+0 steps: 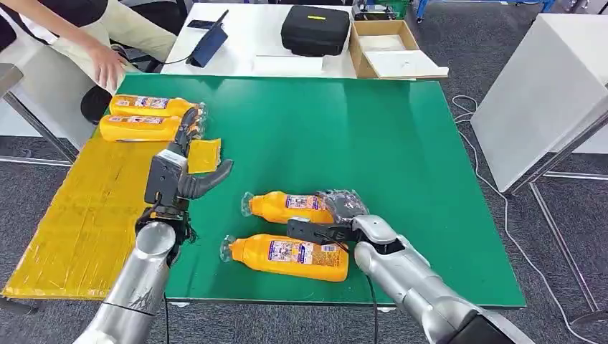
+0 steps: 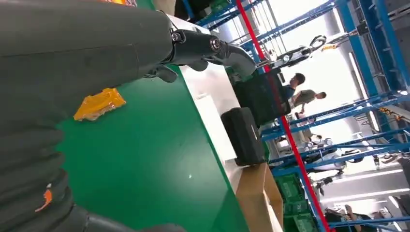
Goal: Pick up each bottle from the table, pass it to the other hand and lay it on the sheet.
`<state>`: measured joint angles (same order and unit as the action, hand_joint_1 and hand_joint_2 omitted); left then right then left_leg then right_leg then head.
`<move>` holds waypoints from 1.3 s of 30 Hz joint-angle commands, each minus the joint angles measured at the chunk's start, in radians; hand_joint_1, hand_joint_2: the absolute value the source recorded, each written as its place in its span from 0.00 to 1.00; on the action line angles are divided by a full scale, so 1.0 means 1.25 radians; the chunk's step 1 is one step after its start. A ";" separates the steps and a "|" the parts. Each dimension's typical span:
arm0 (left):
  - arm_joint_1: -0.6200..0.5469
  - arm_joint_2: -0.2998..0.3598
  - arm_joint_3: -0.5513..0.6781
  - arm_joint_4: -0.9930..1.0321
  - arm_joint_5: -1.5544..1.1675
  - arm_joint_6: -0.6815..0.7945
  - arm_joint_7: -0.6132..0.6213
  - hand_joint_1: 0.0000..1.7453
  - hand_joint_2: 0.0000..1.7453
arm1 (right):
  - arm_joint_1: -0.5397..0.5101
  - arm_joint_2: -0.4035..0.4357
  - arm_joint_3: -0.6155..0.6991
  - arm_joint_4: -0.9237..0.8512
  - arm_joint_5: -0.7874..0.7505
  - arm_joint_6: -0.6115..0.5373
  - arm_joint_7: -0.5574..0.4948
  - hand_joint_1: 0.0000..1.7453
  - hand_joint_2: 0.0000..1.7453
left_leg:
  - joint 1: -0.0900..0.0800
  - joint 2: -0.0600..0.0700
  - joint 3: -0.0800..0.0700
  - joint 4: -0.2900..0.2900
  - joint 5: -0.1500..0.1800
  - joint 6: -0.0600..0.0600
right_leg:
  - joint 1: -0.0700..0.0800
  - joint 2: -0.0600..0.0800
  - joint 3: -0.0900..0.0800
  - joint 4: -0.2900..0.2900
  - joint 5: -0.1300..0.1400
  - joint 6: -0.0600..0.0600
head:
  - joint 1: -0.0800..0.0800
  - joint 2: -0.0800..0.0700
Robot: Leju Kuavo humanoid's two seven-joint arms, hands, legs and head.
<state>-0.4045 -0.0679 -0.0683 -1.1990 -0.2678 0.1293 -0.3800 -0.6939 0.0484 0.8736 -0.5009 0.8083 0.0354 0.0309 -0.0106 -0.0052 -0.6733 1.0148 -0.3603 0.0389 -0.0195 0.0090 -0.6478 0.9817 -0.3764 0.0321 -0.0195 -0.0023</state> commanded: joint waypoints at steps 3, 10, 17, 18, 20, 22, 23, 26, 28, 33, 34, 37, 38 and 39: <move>0.002 -0.006 0.024 0.038 -0.002 0.001 -0.003 0.00 1.00 | 0.009 0.006 -0.054 0.004 -0.017 -0.020 -0.004 1.00 1.00 | 0.000 -0.001 0.005 -0.002 -0.002 -0.003 | 0.000 -0.002 0.005 -0.001 -0.002 -0.002 | 0.000 0.000; 0.002 -0.006 0.024 0.038 -0.002 0.001 -0.003 0.00 1.00 | 0.009 0.006 -0.054 0.004 -0.017 -0.020 -0.004 1.00 1.00 | 0.000 -0.001 0.003 -0.001 -0.001 -0.002 | 0.000 -0.001 0.003 -0.001 -0.002 -0.001 | 0.000 0.000; -0.011 -0.007 0.013 0.047 -0.002 -0.004 -0.003 0.00 1.00 | 0.022 0.018 -0.120 -0.050 -0.047 -0.085 -0.008 1.00 1.00 | 0.000 -0.001 0.002 -0.001 -0.001 -0.002 | 0.000 -0.001 0.002 -0.001 -0.001 -0.001 | 0.000 0.000; -0.011 -0.007 0.011 0.048 -0.003 -0.003 -0.003 0.00 1.00 | 0.024 0.018 -0.127 -0.061 -0.050 -0.092 -0.007 1.00 1.00 | 0.000 -0.001 0.003 -0.001 -0.001 -0.003 | 0.000 -0.001 0.004 -0.001 -0.002 -0.001 | 0.000 0.000; -0.008 -0.007 0.008 0.044 -0.003 -0.001 -0.002 0.00 1.00 | 0.035 0.015 -0.151 -0.096 -0.053 -0.103 -0.009 1.00 1.00 | 0.000 -0.001 0.004 -0.001 -0.002 -0.004 | 0.000 -0.001 0.004 0.000 -0.002 -0.002 | 0.000 0.000; -0.001 -0.006 0.007 0.039 -0.003 -0.001 -0.002 0.00 1.00 | 0.045 0.013 -0.171 -0.123 -0.058 -0.112 -0.013 1.00 1.00 | 0.000 -0.001 0.001 0.000 -0.002 -0.003 | 0.000 -0.001 0.001 0.000 -0.002 -0.001 | 0.000 0.000; 0.006 -0.006 0.007 0.034 -0.004 0.000 -0.002 0.00 1.00 | 0.054 0.010 -0.182 -0.143 -0.060 -0.123 -0.016 1.00 1.00 | 0.000 -0.001 0.000 0.000 -0.001 -0.002 | 0.000 -0.001 0.001 0.000 -0.001 -0.001 | 0.000 0.000; 0.011 -0.008 0.004 0.034 -0.006 -0.004 -0.003 0.00 1.00 | 0.077 0.008 -0.213 -0.194 -0.065 -0.148 -0.021 1.00 1.00 | 0.000 -0.001 0.001 -0.001 -0.001 -0.002 | 0.000 -0.002 0.001 0.000 -0.002 -0.001 | 0.000 0.000; 0.011 -0.009 0.001 0.035 -0.008 -0.004 -0.004 0.00 1.00 | 0.085 0.013 -0.225 -0.212 -0.065 -0.160 -0.023 1.00 1.00 | 0.000 -0.001 0.004 -0.001 -0.003 -0.004 | 0.000 -0.002 0.005 -0.001 -0.003 -0.002 | 0.000 0.000; 0.008 -0.004 -0.007 0.018 -0.012 -0.005 -0.006 0.00 1.00 | 0.111 0.044 -0.283 -0.274 -0.086 -0.191 -0.044 1.00 1.00 | 0.000 -0.001 -0.002 0.000 -0.001 -0.002 | 0.000 -0.001 -0.001 0.000 -0.001 0.000 | 0.000 0.000; 0.006 -0.003 -0.009 0.015 -0.012 -0.006 -0.006 0.00 1.00 | 0.112 0.048 -0.290 -0.276 -0.089 -0.196 -0.053 1.00 1.00 | 0.000 0.000 -0.001 0.000 -0.002 -0.003 | 0.000 -0.001 0.000 0.000 -0.002 -0.001 | 0.000 0.000; 0.001 -0.003 -0.014 0.007 -0.011 -0.007 -0.004 0.00 1.00 | 0.112 0.057 -0.301 -0.284 -0.095 -0.206 -0.064 1.00 1.00 | 0.000 -0.001 -0.001 0.000 -0.003 -0.003 | 0.000 -0.001 0.000 0.000 -0.002 -0.001 | 0.000 0.000; 0.001 -0.003 -0.014 0.007 -0.011 -0.007 -0.004 0.00 1.00 | 0.112 0.057 -0.301 -0.284 -0.095 -0.206 -0.064 1.00 1.00 | 0.000 -0.001 -0.002 0.000 -0.002 -0.003 | 0.000 -0.001 -0.002 0.000 -0.002 -0.001 | 0.000 0.000; -0.002 -0.002 -0.022 0.003 -0.009 -0.011 -0.001 0.00 1.00 | 0.116 0.062 -0.312 -0.292 -0.099 -0.222 -0.079 1.00 1.00 | 0.000 -0.001 -0.003 0.000 -0.001 -0.002 | 0.000 -0.001 -0.002 0.000 -0.001 0.000 | 0.000 0.000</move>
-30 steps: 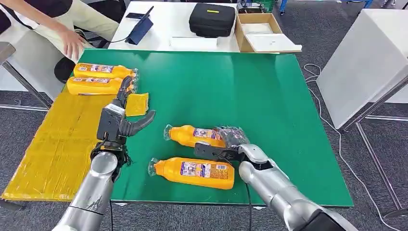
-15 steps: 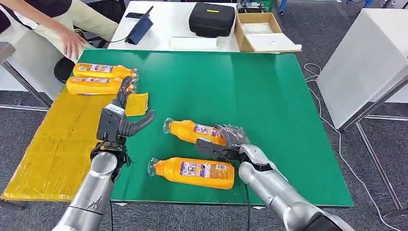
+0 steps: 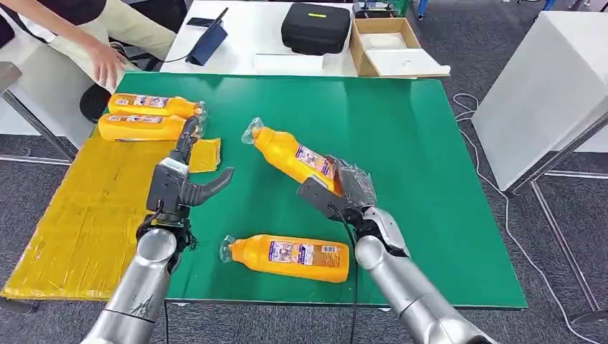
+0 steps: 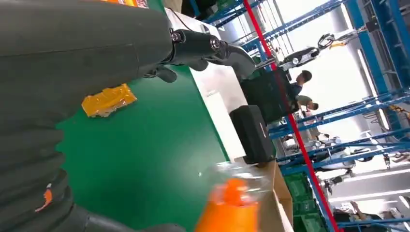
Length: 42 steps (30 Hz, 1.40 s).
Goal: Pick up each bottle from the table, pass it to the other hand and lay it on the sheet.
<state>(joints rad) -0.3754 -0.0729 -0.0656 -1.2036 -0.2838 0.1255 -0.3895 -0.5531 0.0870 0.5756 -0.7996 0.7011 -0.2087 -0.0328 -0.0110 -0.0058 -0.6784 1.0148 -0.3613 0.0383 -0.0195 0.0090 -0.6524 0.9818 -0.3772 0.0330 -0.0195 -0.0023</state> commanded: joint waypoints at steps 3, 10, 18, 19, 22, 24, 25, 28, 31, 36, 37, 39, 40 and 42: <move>-0.041 -0.005 -0.052 -0.024 0.014 -0.027 0.014 0.00 1.00 | -0.007 0.043 -0.076 -0.049 0.000 -0.072 -0.064 1.00 1.00 | 0.001 0.000 0.004 0.000 -0.002 -0.003 | 0.001 -0.001 0.004 0.000 -0.002 -0.002 | 0.000 0.000; -0.109 -0.024 -0.087 0.035 0.176 -0.139 0.121 0.00 1.00 | -0.034 0.094 -0.070 0.009 -0.037 -0.109 -0.129 1.00 1.00 | 0.000 -0.001 0.002 0.001 -0.001 -0.002 | 0.000 -0.002 0.002 0.001 -0.001 -0.002 | 0.000 0.000; -0.145 -0.036 -0.119 0.084 0.286 -0.185 0.145 0.00 1.00 | -0.058 0.114 -0.041 0.042 -0.049 -0.101 -0.146 1.00 1.00 | 0.001 -0.001 0.006 0.000 -0.002 -0.004 | 0.001 -0.003 0.006 0.000 -0.003 -0.003 | 0.000 0.000; -0.144 -0.034 -0.121 0.082 0.288 -0.184 0.145 0.00 1.00 | -0.059 0.112 -0.041 0.043 -0.050 -0.100 -0.147 1.00 1.00 | 0.000 -0.001 0.002 0.000 -0.001 -0.002 | 0.000 -0.002 0.002 0.000 -0.001 -0.001 | 0.000 0.000; -0.142 -0.031 -0.122 0.080 0.290 -0.183 0.146 0.00 1.00 | -0.058 0.111 -0.040 0.042 -0.052 -0.100 -0.148 1.00 1.00 | 0.000 0.000 0.004 0.000 -0.002 -0.003 | 0.000 -0.001 0.004 0.000 -0.002 -0.002 | 0.000 0.000; -0.142 -0.031 -0.122 0.080 0.290 -0.183 0.146 0.00 1.00 | -0.058 0.111 -0.040 0.042 -0.052 -0.100 -0.148 1.00 1.00 | 0.000 0.000 0.001 0.000 -0.001 -0.002 | 0.000 -0.001 0.002 0.000 -0.001 -0.001 | 0.000 0.000; -0.142 -0.031 -0.122 0.080 0.290 -0.183 0.146 0.00 1.00 | -0.058 0.111 -0.040 0.042 -0.052 -0.100 -0.148 1.00 1.00 | 0.000 -0.001 0.004 0.000 -0.002 -0.003 | 0.000 -0.002 0.004 0.000 -0.002 -0.002 | 0.000 0.000; -0.142 -0.031 -0.122 0.080 0.290 -0.183 0.146 0.00 1.00 | -0.058 0.111 -0.040 0.042 -0.052 -0.100 -0.148 1.00 1.00 | 0.000 -0.001 0.003 0.000 -0.002 -0.003 | 0.000 -0.001 0.003 0.000 -0.002 -0.002 | 0.000 0.000; -0.142 -0.031 -0.122 0.080 0.290 -0.183 0.146 0.00 1.00 | -0.058 0.111 -0.040 0.042 -0.052 -0.100 -0.148 1.00 1.00 | 0.000 0.000 0.001 0.000 -0.001 -0.002 | 0.000 -0.001 0.001 0.000 -0.001 -0.001 | 0.000 0.000; -0.165 -0.038 -0.141 0.092 0.340 -0.201 0.161 0.00 1.00 | -0.064 0.122 -0.021 0.056 -0.058 -0.088 -0.160 1.00 1.00 | 0.000 -0.001 0.002 0.000 -0.001 -0.003 | 0.000 -0.001 0.003 0.000 -0.002 -0.002 | 0.000 0.000; -0.170 -0.039 -0.145 0.093 0.343 -0.201 0.163 0.00 1.00 | -0.067 0.125 -0.019 0.059 -0.058 -0.086 -0.160 1.00 1.00 | 0.000 -0.001 0.001 0.000 -0.001 -0.002 | 0.000 -0.002 0.002 0.000 -0.001 -0.002 | 0.000 0.000; -0.183 -0.044 -0.152 0.098 0.353 -0.199 0.168 0.00 1.00 | -0.071 0.135 -0.010 0.068 -0.058 -0.080 -0.159 1.00 1.00 | 0.000 -0.001 -0.001 0.000 0.000 -0.002 | 0.000 -0.001 0.000 0.000 0.000 -0.001 | 0.000 0.000; -0.187 -0.046 -0.154 0.103 0.357 -0.196 0.171 0.00 1.00 | -0.073 0.139 -0.004 0.072 -0.055 -0.080 -0.158 1.00 1.00 | 0.000 0.000 0.002 0.000 -0.002 -0.003 | 0.000 -0.001 0.002 0.001 -0.002 -0.002 | 0.000 0.000; -0.191 -0.047 -0.157 0.108 0.365 -0.193 0.172 0.00 1.00 | -0.078 0.146 0.008 0.084 -0.051 -0.076 -0.157 1.00 1.00 | 0.000 -0.001 0.003 0.000 -0.002 -0.003 | 0.000 -0.002 0.004 0.000 -0.002 -0.002 | 0.000 0.000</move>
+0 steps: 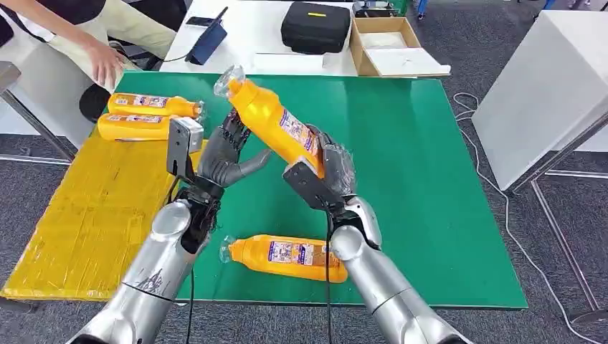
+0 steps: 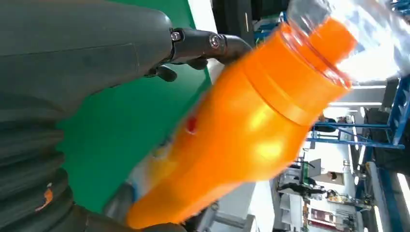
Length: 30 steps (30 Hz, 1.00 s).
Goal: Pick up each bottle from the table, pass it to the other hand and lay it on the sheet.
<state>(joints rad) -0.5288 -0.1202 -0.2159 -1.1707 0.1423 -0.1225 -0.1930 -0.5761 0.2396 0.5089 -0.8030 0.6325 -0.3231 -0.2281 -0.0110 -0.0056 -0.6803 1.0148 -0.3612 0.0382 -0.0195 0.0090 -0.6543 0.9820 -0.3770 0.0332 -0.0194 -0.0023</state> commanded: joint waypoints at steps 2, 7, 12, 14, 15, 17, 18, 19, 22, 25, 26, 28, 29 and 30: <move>-0.070 -0.009 -0.037 0.085 0.033 0.008 0.013 0.00 1.00 | -0.064 0.029 0.072 0.096 0.010 0.015 -0.001 1.00 1.00 | 0.000 -0.001 0.004 0.000 -0.001 -0.002 | 0.000 -0.001 0.004 0.000 -0.002 -0.002 | 0.000 0.000; -0.080 -0.007 -0.037 0.104 0.057 0.012 0.008 0.00 1.00 | -0.051 0.055 0.141 0.116 0.047 0.009 -0.015 1.00 1.00 | 0.000 0.000 0.008 0.000 -0.003 -0.004 | 0.001 -0.001 0.008 0.000 -0.003 -0.003 | 0.000 0.000; -0.092 -0.006 -0.031 0.124 0.086 0.007 0.000 0.00 1.00 | -0.051 0.063 0.182 0.116 0.055 0.025 -0.010 1.00 1.00 | 0.001 -0.001 0.003 0.000 -0.001 -0.002 | 0.001 -0.002 0.003 0.000 -0.001 -0.002 | 0.000 0.000; -0.095 -0.004 -0.030 0.133 0.100 -0.002 0.000 0.00 1.00 | -0.049 0.067 0.199 0.116 0.056 0.038 -0.012 1.00 1.00 | 0.001 0.000 0.007 0.000 -0.003 -0.004 | 0.001 -0.002 0.007 0.000 -0.003 -0.003 | 0.000 0.000; -0.096 -0.004 -0.029 0.137 0.105 -0.002 -0.002 0.00 1.00 | -0.048 0.069 0.209 0.115 0.057 0.044 -0.012 1.00 1.00 | 0.001 0.000 0.003 0.000 -0.001 -0.002 | 0.000 0.000 0.003 0.000 -0.001 -0.002 | 0.000 0.000; -0.099 -0.003 -0.028 0.141 0.115 -0.004 -0.006 0.00 1.00 | -0.045 0.072 0.227 0.115 0.054 0.055 -0.011 1.00 1.00 | 0.001 0.001 0.003 0.000 -0.002 -0.003 | 0.001 0.000 0.003 0.000 -0.002 -0.002 | 0.000 0.000; -0.099 -0.003 -0.028 0.141 0.119 -0.005 -0.007 0.00 1.00 | -0.046 0.072 0.234 0.117 0.052 0.061 -0.010 1.00 1.00 | 0.001 0.000 0.002 0.000 -0.001 -0.002 | 0.000 -0.001 0.002 0.000 -0.001 -0.002 | 0.000 0.000; -0.098 -0.003 -0.027 0.139 0.125 -0.008 -0.008 0.00 1.00 | -0.047 0.073 0.247 0.119 0.049 0.069 -0.011 1.00 1.00 | 0.001 0.000 0.008 -0.001 -0.003 -0.004 | 0.001 -0.002 0.008 0.000 -0.004 -0.003 | 0.000 0.000; -0.101 -0.008 -0.026 0.134 0.136 -0.016 -0.006 0.00 1.00 | -0.042 0.076 0.266 0.127 0.042 0.078 -0.009 1.00 1.00 | 0.001 0.000 0.008 -0.001 -0.003 -0.005 | 0.001 -0.001 0.008 0.000 -0.004 -0.003 | 0.000 0.000; -0.110 -0.011 -0.015 0.130 0.150 -0.016 -0.005 0.00 1.00 | -0.036 0.079 0.279 0.134 0.038 0.080 -0.009 1.00 1.00 | 0.001 -0.001 0.004 0.000 -0.002 -0.003 | 0.001 -0.001 0.005 0.000 -0.003 -0.002 | 0.000 0.000; -0.111 -0.011 -0.010 0.128 0.155 -0.014 -0.006 0.00 1.00 | -0.035 0.081 0.284 0.136 0.035 0.084 -0.010 1.00 1.00 | 0.001 -0.001 0.004 0.000 -0.002 -0.003 | 0.001 -0.001 0.005 0.000 -0.002 -0.002 | 0.000 0.000; -0.113 -0.010 0.000 0.122 0.166 -0.004 -0.007 0.00 1.00 | -0.034 0.081 0.303 0.140 0.024 0.090 -0.008 1.00 1.00 | 0.001 0.000 0.005 0.000 -0.003 -0.003 | 0.001 -0.001 0.005 0.000 -0.003 -0.003 | 0.000 0.000; -0.114 -0.008 0.002 0.120 0.167 -0.003 -0.009 0.00 1.00 | -0.034 0.081 0.306 0.141 0.024 0.090 -0.008 1.00 1.00 | 0.001 -0.001 0.007 0.000 -0.003 -0.004 | 0.001 -0.002 0.007 0.000 -0.004 -0.003 | 0.000 0.000; -0.111 -0.007 0.005 0.113 0.165 0.005 -0.014 0.68 1.00 | -0.035 0.080 0.315 0.141 0.013 0.086 -0.006 1.00 1.00 | 0.001 0.000 0.002 0.000 -0.001 -0.002 | 0.001 -0.001 0.002 0.000 -0.001 -0.002 | 0.000 0.000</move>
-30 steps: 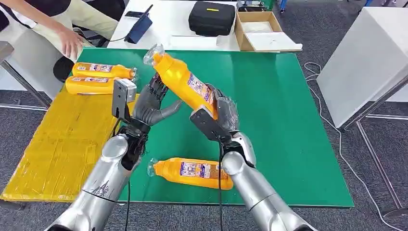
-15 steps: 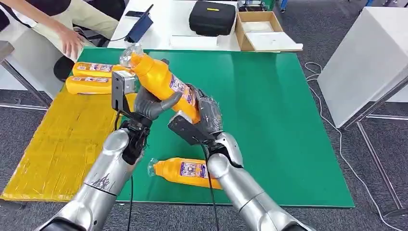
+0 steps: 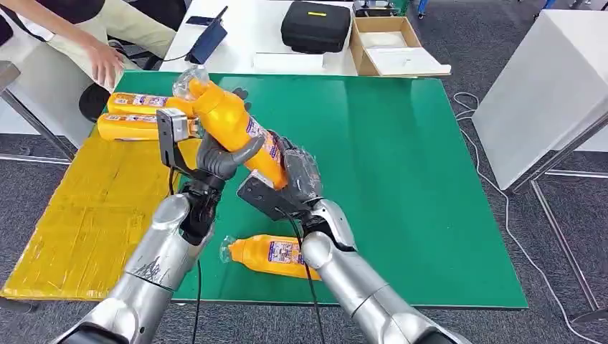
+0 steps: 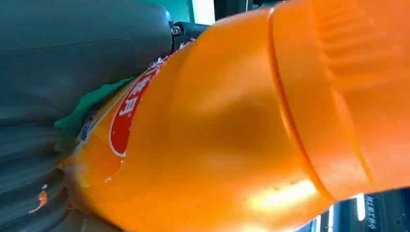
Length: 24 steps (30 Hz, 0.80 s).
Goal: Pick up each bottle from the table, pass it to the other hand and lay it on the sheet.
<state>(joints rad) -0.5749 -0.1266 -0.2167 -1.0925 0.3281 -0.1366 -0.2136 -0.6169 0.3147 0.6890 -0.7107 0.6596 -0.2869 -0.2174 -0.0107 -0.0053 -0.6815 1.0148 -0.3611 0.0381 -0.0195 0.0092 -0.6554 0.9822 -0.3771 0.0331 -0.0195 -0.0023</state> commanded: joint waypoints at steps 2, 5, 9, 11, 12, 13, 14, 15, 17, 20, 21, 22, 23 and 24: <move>-0.068 -0.002 0.008 0.037 0.016 0.023 -0.001 1.00 1.00 | -0.003 0.019 0.180 0.068 -0.020 0.055 -0.012 1.00 1.00 | 0.001 0.000 0.004 0.000 -0.002 -0.003 | 0.001 -0.001 0.004 0.000 -0.002 -0.002 | 0.000 0.000; -0.047 -0.002 0.008 0.015 0.011 0.035 -0.011 1.00 1.00 | -0.002 0.018 0.189 0.071 -0.034 0.046 -0.012 1.00 1.00 | 0.001 0.000 0.005 0.000 -0.002 -0.003 | 0.001 -0.001 0.005 0.000 -0.002 -0.002 | 0.000 0.000; -0.030 -0.006 0.005 -0.006 -0.011 0.051 -0.033 1.00 1.00 | 0.008 0.020 0.189 0.074 -0.039 0.036 -0.014 1.00 1.00 | 0.001 -0.001 0.007 0.000 -0.003 -0.004 | 0.001 -0.002 0.007 -0.001 -0.003 -0.003 | 0.000 0.000; -0.030 -0.006 0.005 -0.006 -0.011 0.051 -0.033 1.00 1.00 | 0.008 0.020 0.189 0.074 -0.039 0.036 -0.014 1.00 1.00 | 0.001 -0.001 0.006 0.000 -0.003 -0.003 | 0.001 -0.002 0.006 -0.001 -0.003 -0.002 | 0.000 0.000; -0.030 -0.006 0.005 -0.006 -0.011 0.051 -0.033 1.00 1.00 | 0.008 0.020 0.189 0.074 -0.039 0.036 -0.014 1.00 1.00 | 0.001 -0.001 0.003 0.000 -0.001 -0.002 | 0.001 -0.001 0.003 -0.001 -0.001 -0.002 | 0.000 0.000; -0.030 -0.006 0.005 -0.006 -0.011 0.051 -0.033 1.00 1.00 | 0.008 0.020 0.189 0.074 -0.039 0.036 -0.014 1.00 1.00 | 0.001 -0.001 0.005 0.000 -0.002 -0.003 | 0.001 -0.002 0.006 -0.001 -0.003 -0.002 | 0.000 0.000; -0.030 -0.006 0.005 -0.006 -0.011 0.051 -0.033 1.00 1.00 | 0.008 0.020 0.189 0.074 -0.039 0.036 -0.014 1.00 1.00 | 0.001 -0.002 0.008 0.000 -0.004 -0.004 | 0.001 -0.003 0.009 0.000 -0.004 -0.003 | 0.000 0.000; -0.030 -0.006 0.005 -0.006 -0.011 0.051 -0.033 1.00 1.00 | 0.008 0.020 0.189 0.074 -0.039 0.036 -0.014 1.00 1.00 | 0.001 -0.001 0.004 0.000 -0.002 -0.003 | 0.001 -0.002 0.004 -0.001 -0.002 -0.002 | 0.000 0.000; -0.024 -0.008 0.009 -0.017 -0.014 0.054 -0.034 1.00 1.00 | 0.012 0.021 0.185 0.070 -0.041 0.033 -0.014 1.00 1.00 | 0.001 -0.001 0.003 0.000 -0.001 -0.002 | 0.001 -0.002 0.003 0.000 -0.002 -0.002 | 0.000 0.000; -0.004 -0.004 0.023 -0.039 -0.024 0.062 -0.036 1.00 1.00 | 0.024 0.009 0.172 0.052 -0.050 0.032 -0.020 1.00 1.00 | 0.001 -0.001 0.003 0.000 -0.001 -0.002 | 0.001 -0.002 0.003 -0.001 -0.001 -0.002 | 0.000 0.000; 0.001 -0.001 0.027 -0.043 -0.026 0.064 -0.039 1.00 1.00 | 0.025 0.005 0.166 0.049 -0.055 0.031 -0.022 1.00 1.00 | 0.001 -0.001 0.002 0.000 -0.001 -0.002 | 0.001 -0.001 0.002 -0.001 -0.001 -0.001 | 0.000 0.000; 0.007 0.003 0.033 -0.050 -0.028 0.065 -0.040 1.00 1.00 | 0.026 0.000 0.159 0.045 -0.060 0.030 -0.029 1.00 1.00 | 0.001 -0.001 0.008 -0.001 -0.003 -0.004 | 0.001 -0.003 0.008 -0.001 -0.004 -0.003 | 0.000 0.000; 0.016 0.006 0.040 -0.057 -0.031 0.067 -0.043 1.00 1.00 | 0.030 -0.005 0.151 0.036 -0.065 0.027 -0.035 1.00 1.00 | 0.001 -0.001 0.003 0.000 -0.001 -0.002 | 0.001 -0.002 0.004 -0.001 -0.002 -0.002 | 0.000 0.000; 0.023 0.009 0.046 -0.061 -0.032 0.069 -0.045 1.00 1.00 | 0.035 -0.011 0.144 0.024 -0.067 0.022 -0.036 1.00 1.00 | 0.001 -0.001 0.006 -0.001 -0.002 -0.003 | 0.001 -0.002 0.006 -0.001 -0.003 -0.002 | 0.000 0.000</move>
<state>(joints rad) -0.5077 -0.1267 -0.1858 -1.1581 0.3052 -0.0645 -0.2697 -0.6258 0.3216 0.7759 -0.6775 0.5795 -0.2823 -0.2155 -0.0106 -0.0049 -0.6816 1.0148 -0.3611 0.0380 -0.0195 0.0092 -0.6561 0.9822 -0.3772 0.0330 -0.0195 -0.0023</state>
